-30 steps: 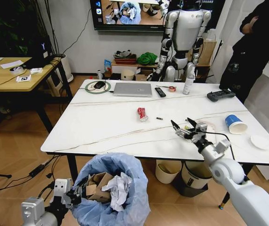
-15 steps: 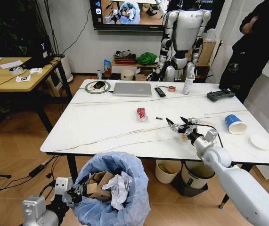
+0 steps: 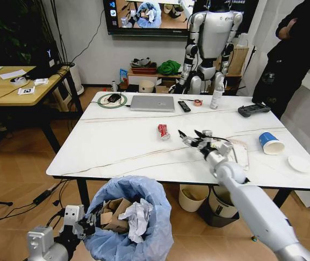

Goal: Pick up the trash bin and place the trash from the table into it.

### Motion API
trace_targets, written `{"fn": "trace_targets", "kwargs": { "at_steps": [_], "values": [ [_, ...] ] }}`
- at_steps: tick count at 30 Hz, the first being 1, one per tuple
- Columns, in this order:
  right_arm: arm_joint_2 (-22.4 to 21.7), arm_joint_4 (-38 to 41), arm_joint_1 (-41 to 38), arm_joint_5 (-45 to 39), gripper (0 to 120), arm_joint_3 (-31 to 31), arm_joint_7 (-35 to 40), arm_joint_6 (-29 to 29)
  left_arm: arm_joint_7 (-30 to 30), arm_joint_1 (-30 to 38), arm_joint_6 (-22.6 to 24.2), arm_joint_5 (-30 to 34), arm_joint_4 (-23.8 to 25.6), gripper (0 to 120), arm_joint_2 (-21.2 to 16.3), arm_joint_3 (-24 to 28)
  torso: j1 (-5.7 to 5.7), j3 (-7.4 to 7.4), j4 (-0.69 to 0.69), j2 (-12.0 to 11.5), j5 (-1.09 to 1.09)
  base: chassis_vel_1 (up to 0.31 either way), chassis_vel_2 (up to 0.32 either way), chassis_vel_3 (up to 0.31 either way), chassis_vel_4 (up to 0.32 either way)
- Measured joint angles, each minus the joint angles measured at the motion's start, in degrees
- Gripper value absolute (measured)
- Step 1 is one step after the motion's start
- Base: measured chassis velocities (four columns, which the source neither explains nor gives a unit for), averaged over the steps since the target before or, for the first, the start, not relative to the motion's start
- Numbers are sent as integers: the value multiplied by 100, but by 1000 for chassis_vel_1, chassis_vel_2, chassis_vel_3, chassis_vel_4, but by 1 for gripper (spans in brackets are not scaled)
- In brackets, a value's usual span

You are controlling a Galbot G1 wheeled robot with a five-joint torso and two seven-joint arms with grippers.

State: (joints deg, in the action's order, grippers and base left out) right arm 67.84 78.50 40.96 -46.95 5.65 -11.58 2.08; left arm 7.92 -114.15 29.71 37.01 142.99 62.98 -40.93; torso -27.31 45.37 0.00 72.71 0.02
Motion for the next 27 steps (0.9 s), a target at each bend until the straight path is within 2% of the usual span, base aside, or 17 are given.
{"fn": "trace_targets", "kwargs": {
  "at_steps": [4, 11, 27],
  "values": [
    [304, -171, -272, 37, 100, -248, -8, -26, -2, -37, -2, -16, 19, 0, 8, -26, 1, 0, 0, 0, 0, 0, 0, 0, 0],
    [544, -457, -522, 278, 100, -577, 71, -121, -14, -68, -14, -49, 22, 0, 23, -39, 1, 0, 0, 0, 0, 0, 0, 0, 0],
    [794, -1168, -726, 1318, 100, -764, 442, -7, -16, -27, -15, 4, 27, 0, 21, -102, 0, 0, 0, 0, -2, 0, 0, 0, 0]
  ]
}}
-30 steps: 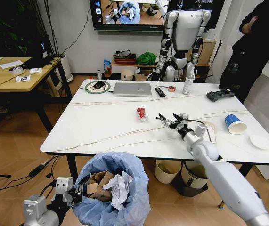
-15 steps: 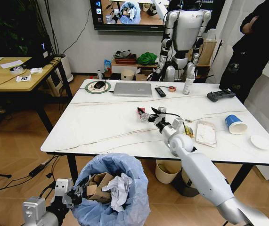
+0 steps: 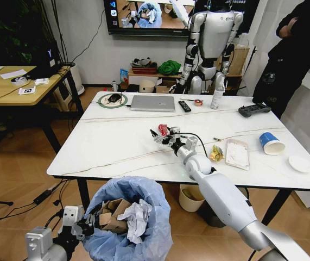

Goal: Pick up the trash bin and place the trash from the table into it.

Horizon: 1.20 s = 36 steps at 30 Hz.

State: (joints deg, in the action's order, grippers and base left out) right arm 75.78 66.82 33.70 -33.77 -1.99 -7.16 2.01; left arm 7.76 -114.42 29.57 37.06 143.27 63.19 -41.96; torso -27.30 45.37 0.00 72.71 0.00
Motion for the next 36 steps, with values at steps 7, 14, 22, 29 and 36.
{"fn": "trace_targets", "kwargs": {
  "at_steps": [7, 14, 22, 29, 36],
  "values": [
    [49, -253, 13, 284, 100, 131, 178, 36, 6, 21, 9, 44, 0, 0, -20, -30, 0, 0, 1, 0, 0, 0, 0, 0, 0],
    [57, -368, 8, 357, 100, 288, 240, 59, 11, 38, 14, 45, 0, 0, -9, -5, 1, -2, 0, 1, 2, 0, 0, 0, 0],
    [72, -449, 12, 364, 100, 346, 224, 48, 11, 58, 15, 45, 0, 0, 3, 18, 2, -4, 0, 3, 3, 0, 0, 0, 0],
    [151, -678, -102, 364, 100, 343, 152, 7, 12, 49, 14, 52, 0, 0, 5, -1, 3, -3, 2, 4, 2, 0, 0, 0, 0],
    [203, -827, -176, 344, 100, 316, 31, -38, 12, 52, 14, 60, -1, 0, 6, -13, 2, -3, 1, 4, 2, 0, 0, 0, 0]
  ]
}}
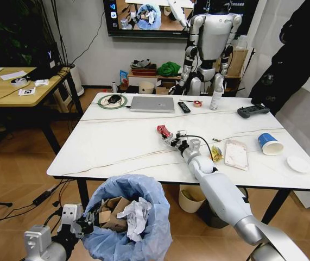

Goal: Pick up the trash bin and place the trash from the table into it.

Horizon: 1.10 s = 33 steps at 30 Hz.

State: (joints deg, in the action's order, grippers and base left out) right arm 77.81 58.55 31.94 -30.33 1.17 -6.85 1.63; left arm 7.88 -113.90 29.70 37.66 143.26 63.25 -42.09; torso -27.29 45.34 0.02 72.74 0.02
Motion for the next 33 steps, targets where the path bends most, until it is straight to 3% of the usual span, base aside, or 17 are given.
{"fn": "trace_targets", "kwargs": {
  "at_steps": [14, 21, 25, 33],
  "values": [
    [41, -166, -71, -70, 100, -20, -273, -135, 0, 13, -3, 6, -2, 0, 8, -2, -1, 2, 0, -3, -2, 0, 0, 0, 0],
    [52, -166, -93, -101, 77, -50, -332, -150, 0, 17, -5, 29, -2, 0, 0, -19, -2, 3, 0, -5, -3, 0, 0, 0, 0],
    [40, -166, -94, -111, 59, -65, -344, -156, 0, 19, -8, 34, -2, 0, -3, -19, -2, 3, -1, -5, -3, 0, 0, 0, 0],
    [20, -166, -90, -152, 39, -72, -364, -170, 0, 24, -8, 37, -2, 0, -8, -14, -2, 3, -2, -5, -4, 0, 0, 0, 0]
  ]
}}
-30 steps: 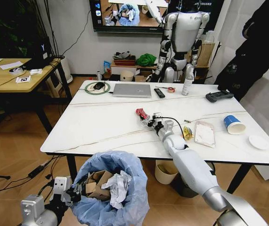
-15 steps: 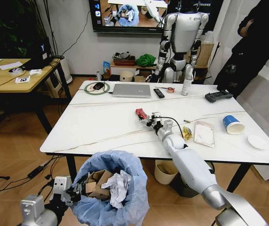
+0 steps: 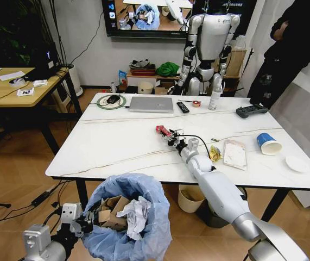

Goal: Pick up the trash bin and place the trash from the table into it.

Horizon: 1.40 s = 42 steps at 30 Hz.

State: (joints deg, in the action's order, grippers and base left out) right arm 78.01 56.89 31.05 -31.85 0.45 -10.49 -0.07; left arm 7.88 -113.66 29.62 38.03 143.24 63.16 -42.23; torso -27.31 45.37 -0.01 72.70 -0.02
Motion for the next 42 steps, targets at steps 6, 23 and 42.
{"fn": "trace_targets", "kwargs": {
  "at_steps": [6, 23, 42],
  "values": [
    [-19, 0, 21, -5, 27, 1, -8, -5, 1, -4, 1, 0, 0, 0, 0, 2, 0, -1, 0, 1, 2, 0, 0, 0, 0],
    [-84, 90, 68, -83, 23, -74, 8, -3, 5, 11, 3, 14, 0, 0, -10, 5, 0, -1, 1, 1, 1, 0, 0, 0, 0],
    [-446, 774, 82, -529, 23, -393, 128, 249, 5, 30, 3, 40, -1, 0, -14, 2, -3, 4, 0, -5, 1, 0, 0, 0, 0]
  ]
}}
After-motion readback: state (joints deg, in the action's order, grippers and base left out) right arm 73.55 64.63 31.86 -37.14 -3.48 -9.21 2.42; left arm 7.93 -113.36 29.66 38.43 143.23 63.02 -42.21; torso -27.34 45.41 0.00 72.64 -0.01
